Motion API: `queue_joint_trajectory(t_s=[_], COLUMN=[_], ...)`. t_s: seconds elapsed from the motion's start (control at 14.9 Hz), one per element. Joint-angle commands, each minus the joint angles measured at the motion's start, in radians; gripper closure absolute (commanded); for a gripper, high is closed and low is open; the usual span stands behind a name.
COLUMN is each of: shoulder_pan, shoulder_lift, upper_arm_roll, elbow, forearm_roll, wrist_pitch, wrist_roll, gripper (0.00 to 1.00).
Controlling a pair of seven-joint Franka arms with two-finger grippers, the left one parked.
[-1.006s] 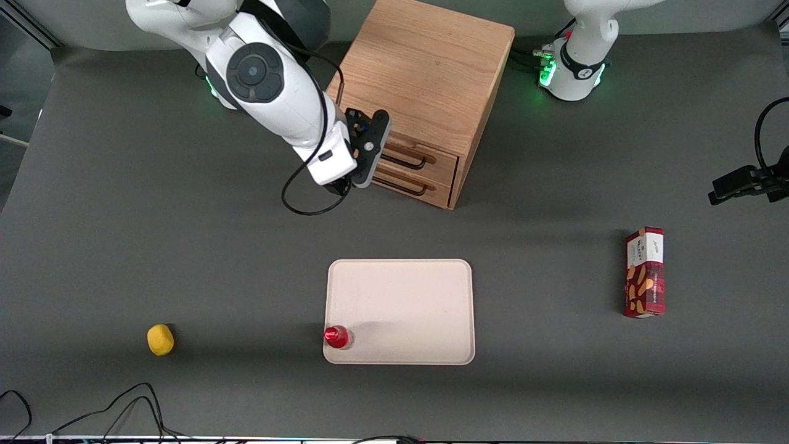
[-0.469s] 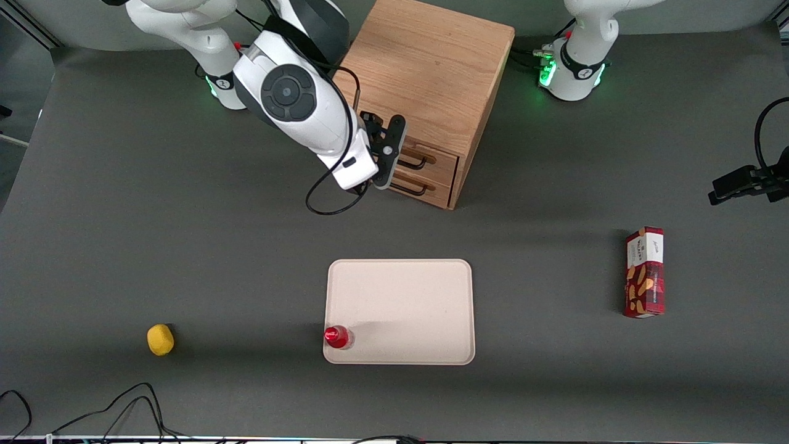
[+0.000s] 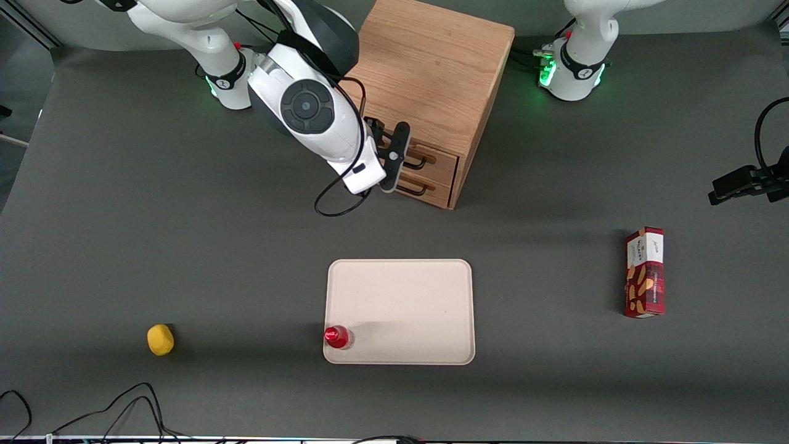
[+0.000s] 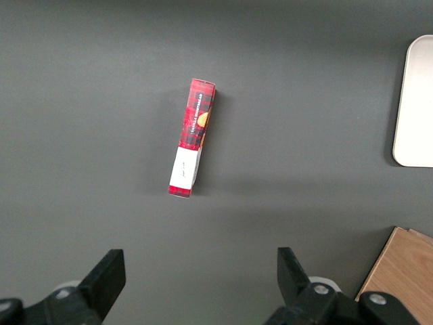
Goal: Open upper drawer
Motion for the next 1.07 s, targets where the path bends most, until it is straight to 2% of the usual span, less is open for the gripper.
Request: queue_joint_trajectory(t_s=[0.0,0.8,1.01], shoulder_pan=[0.006,0.018,0.017], shoulder_lift=[0.004,0.045,0.058], upper_arm_roll=[0.011,0.011,0.011], elbow=[-0.024,-0.038,-0.038], forearm_roll=[-0.019,-0.044,-0.077], wrist_pitch=[0.036,0.122,0.136], wrist_roll=[-0.018,-0.016,-0.018], gripper=[0.0,0.0,0.0])
